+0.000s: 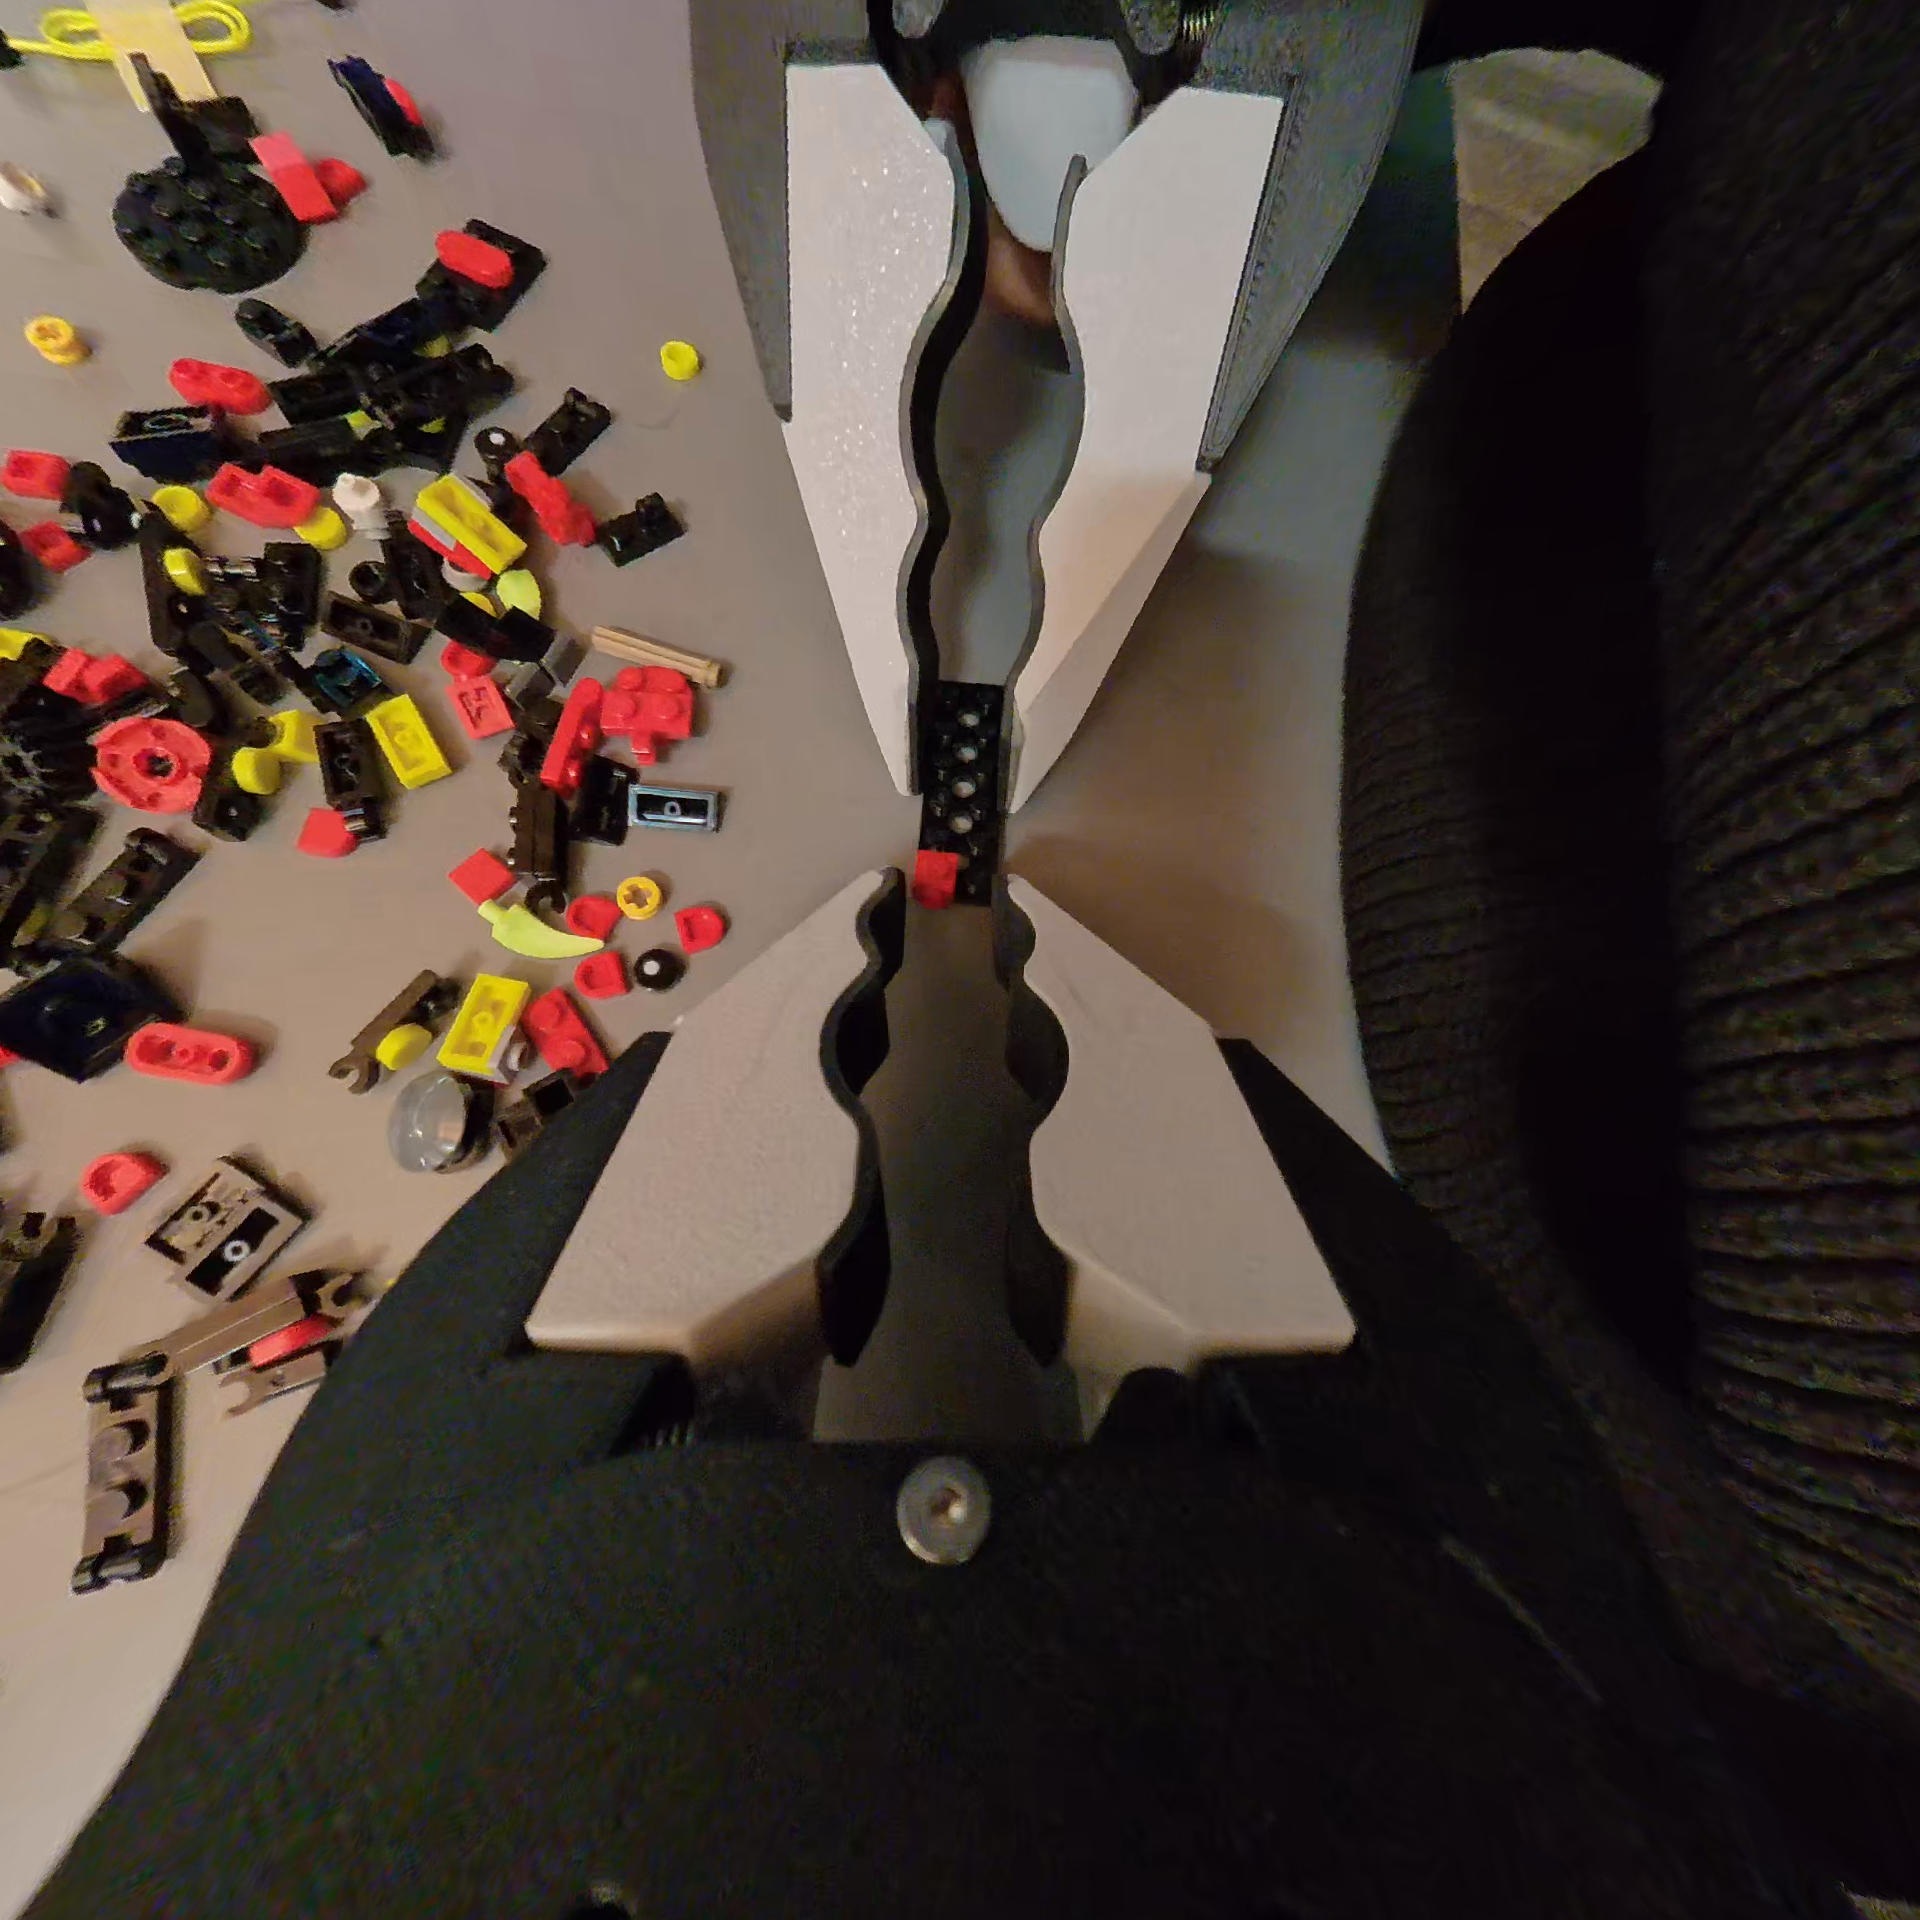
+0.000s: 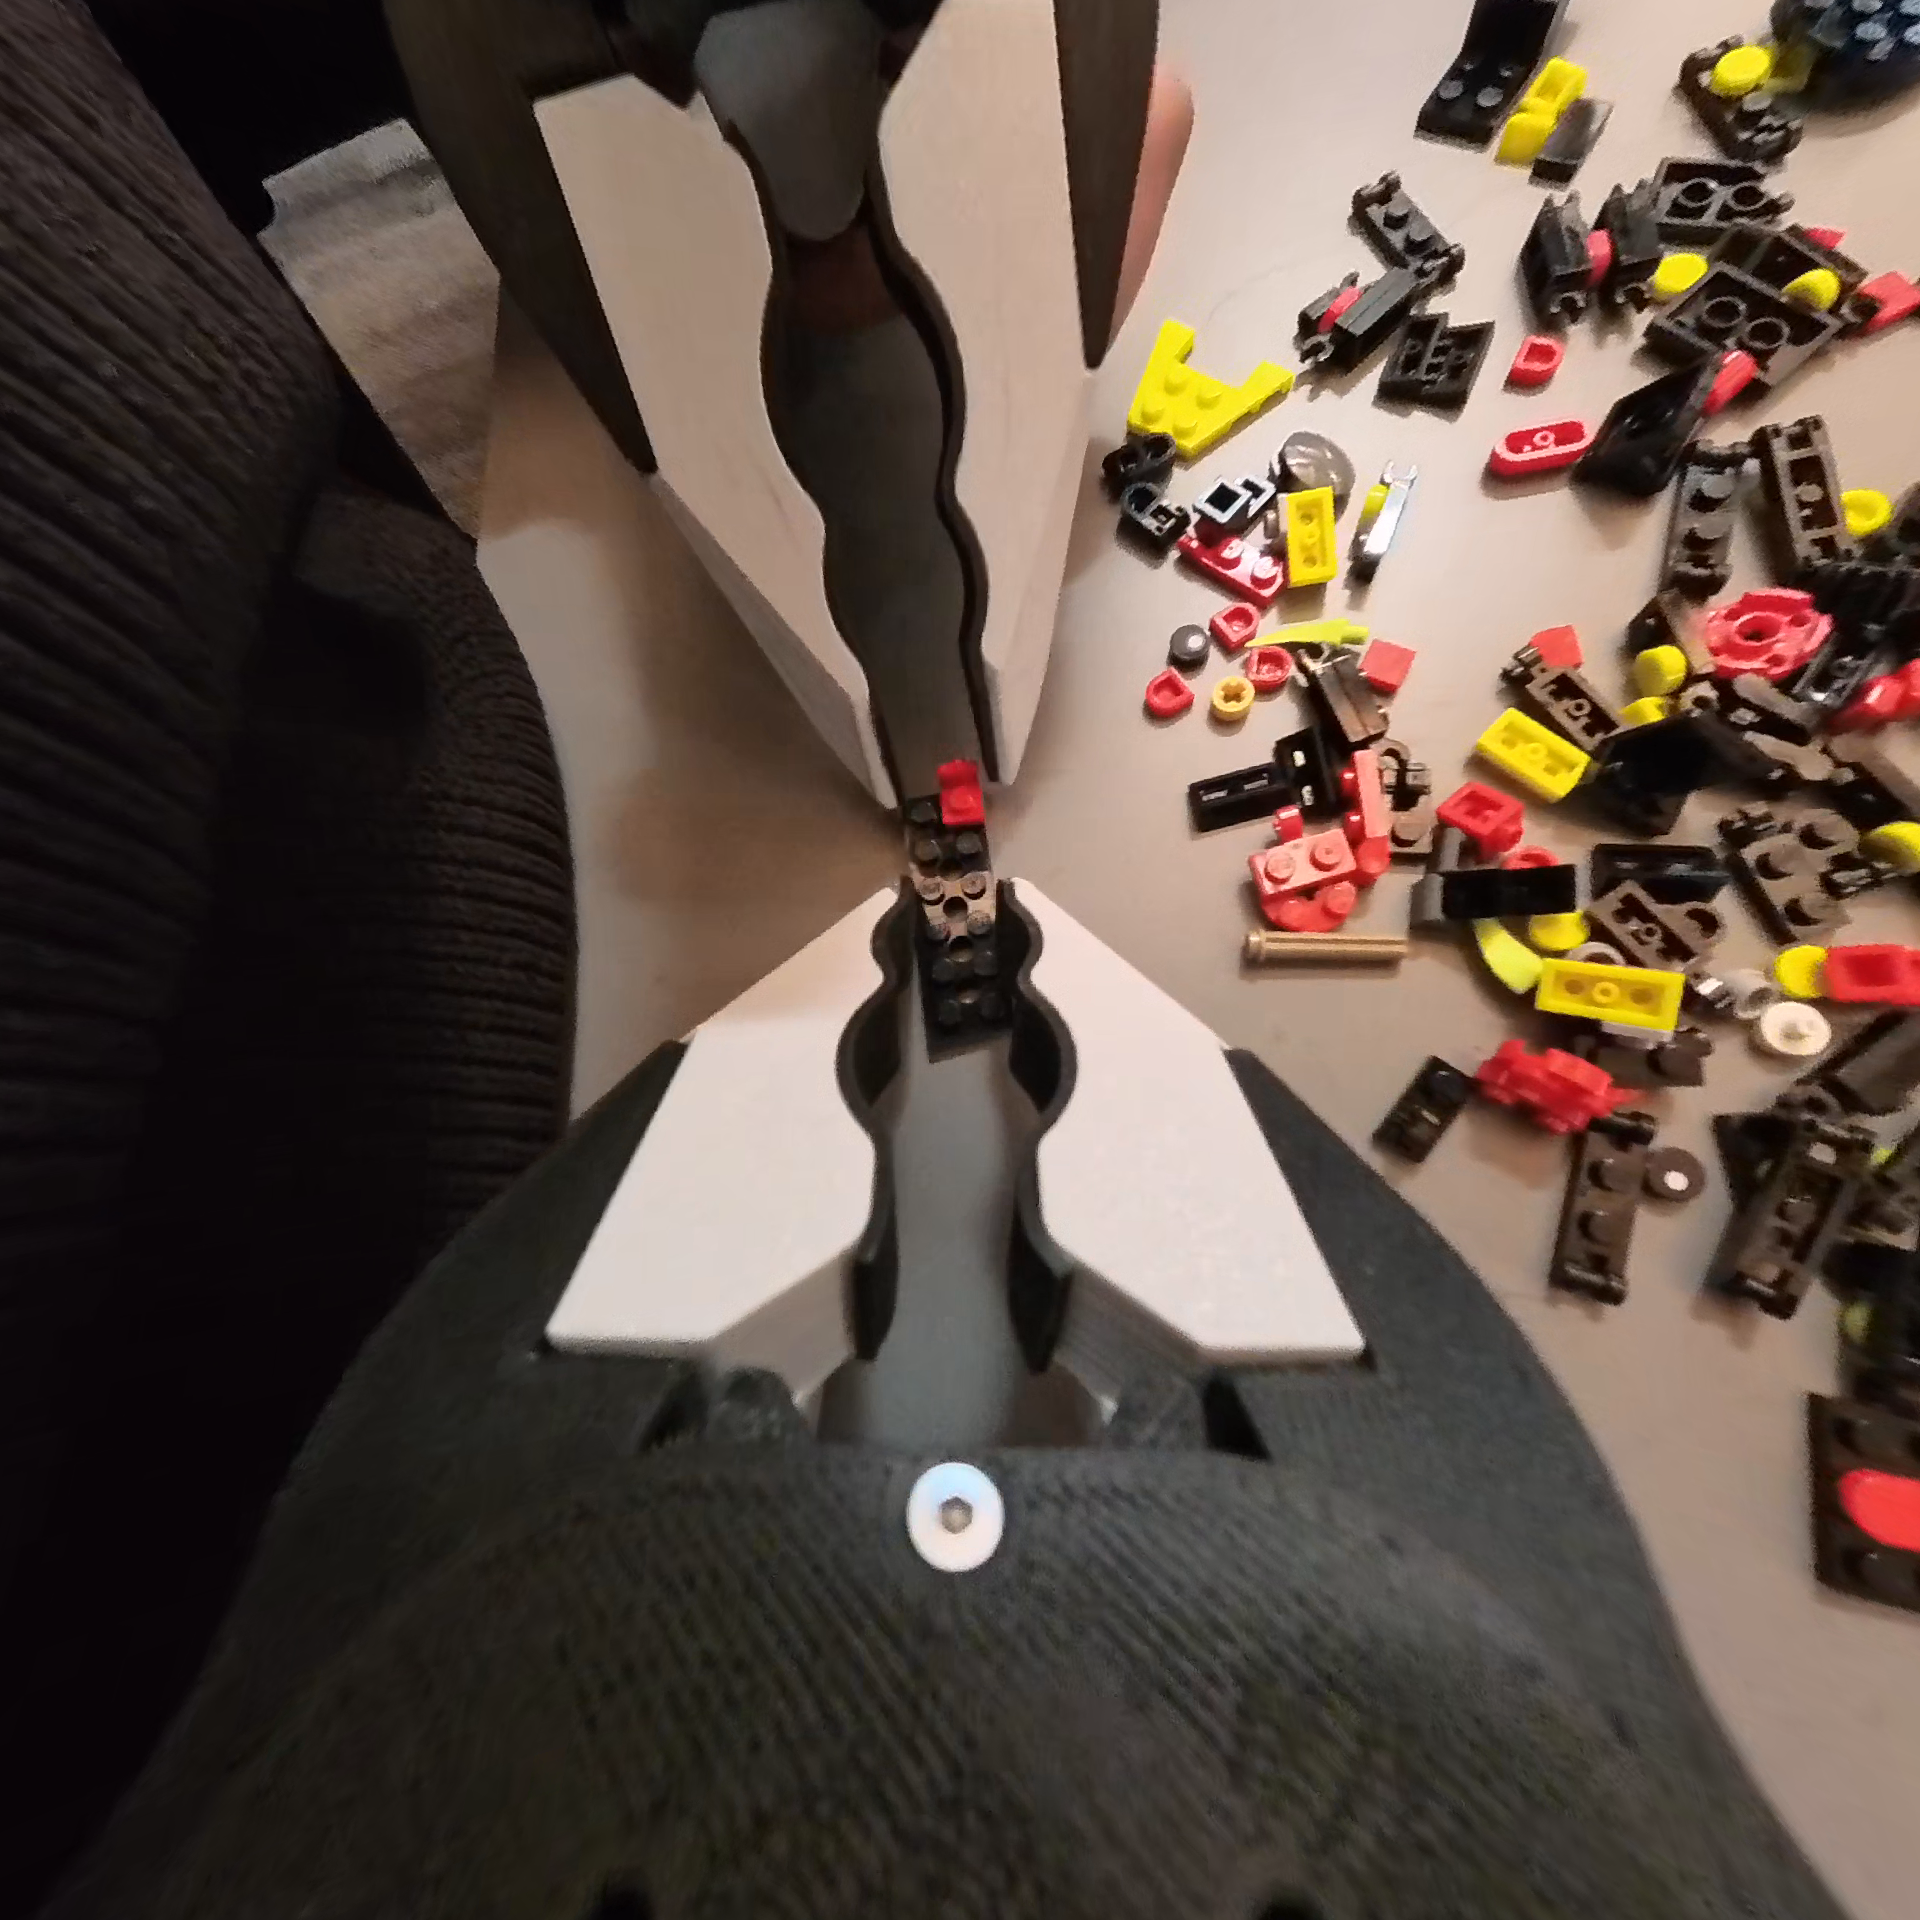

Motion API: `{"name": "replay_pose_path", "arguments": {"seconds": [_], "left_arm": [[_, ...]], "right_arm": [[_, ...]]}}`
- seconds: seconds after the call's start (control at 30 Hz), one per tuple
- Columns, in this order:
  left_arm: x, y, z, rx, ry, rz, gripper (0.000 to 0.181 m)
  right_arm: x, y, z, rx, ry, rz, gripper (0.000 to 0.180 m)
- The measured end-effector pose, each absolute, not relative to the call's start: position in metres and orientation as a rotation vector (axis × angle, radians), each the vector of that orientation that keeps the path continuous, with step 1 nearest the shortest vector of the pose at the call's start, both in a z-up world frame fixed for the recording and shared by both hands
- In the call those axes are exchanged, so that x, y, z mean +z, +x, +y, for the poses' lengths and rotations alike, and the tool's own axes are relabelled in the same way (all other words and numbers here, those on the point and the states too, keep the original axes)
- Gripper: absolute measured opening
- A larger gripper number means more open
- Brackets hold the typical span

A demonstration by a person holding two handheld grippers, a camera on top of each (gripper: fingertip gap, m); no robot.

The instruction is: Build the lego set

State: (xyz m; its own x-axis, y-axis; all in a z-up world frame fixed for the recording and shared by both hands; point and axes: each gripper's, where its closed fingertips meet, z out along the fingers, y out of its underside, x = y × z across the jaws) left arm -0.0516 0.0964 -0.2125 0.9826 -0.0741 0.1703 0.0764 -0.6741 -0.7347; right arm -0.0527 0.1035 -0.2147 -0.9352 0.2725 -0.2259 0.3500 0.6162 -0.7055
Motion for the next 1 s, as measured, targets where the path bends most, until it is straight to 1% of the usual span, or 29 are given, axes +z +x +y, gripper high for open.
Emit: {"name": "replay_pose_path", "arguments": {"seconds": [0.3,0.5,0.57,0.63,0.7,1.0], "left_arm": [[-0.210,-0.053,0.099,-0.244,-2.282,-0.017,0.007],[-0.209,-0.052,0.097,-0.292,-2.272,-0.031,0.009],[-0.211,-0.051,0.094,-0.305,-2.281,-0.029,0.016],[-0.214,-0.048,0.090,-0.337,-2.304,-0.034,0.031],[-0.213,-0.046,0.089,-0.367,-2.297,-0.044,0.035],[-0.209,-0.047,0.093,-0.368,-2.265,-0.053,0.026]], "right_arm": [[-0.215,-0.051,0.104,-1.239,0.526,2.719,0.013],[-0.215,-0.051,0.104,-1.248,0.531,2.702,0.014],[-0.215,-0.051,0.104,-1.253,0.533,2.690,0.014],[-0.215,-0.050,0.104,-1.266,0.518,2.686,0.014],[-0.215,-0.050,0.104,-1.272,0.487,2.705,0.014],[-0.216,-0.049,0.105,-1.292,0.358,2.813,0.014]]}}
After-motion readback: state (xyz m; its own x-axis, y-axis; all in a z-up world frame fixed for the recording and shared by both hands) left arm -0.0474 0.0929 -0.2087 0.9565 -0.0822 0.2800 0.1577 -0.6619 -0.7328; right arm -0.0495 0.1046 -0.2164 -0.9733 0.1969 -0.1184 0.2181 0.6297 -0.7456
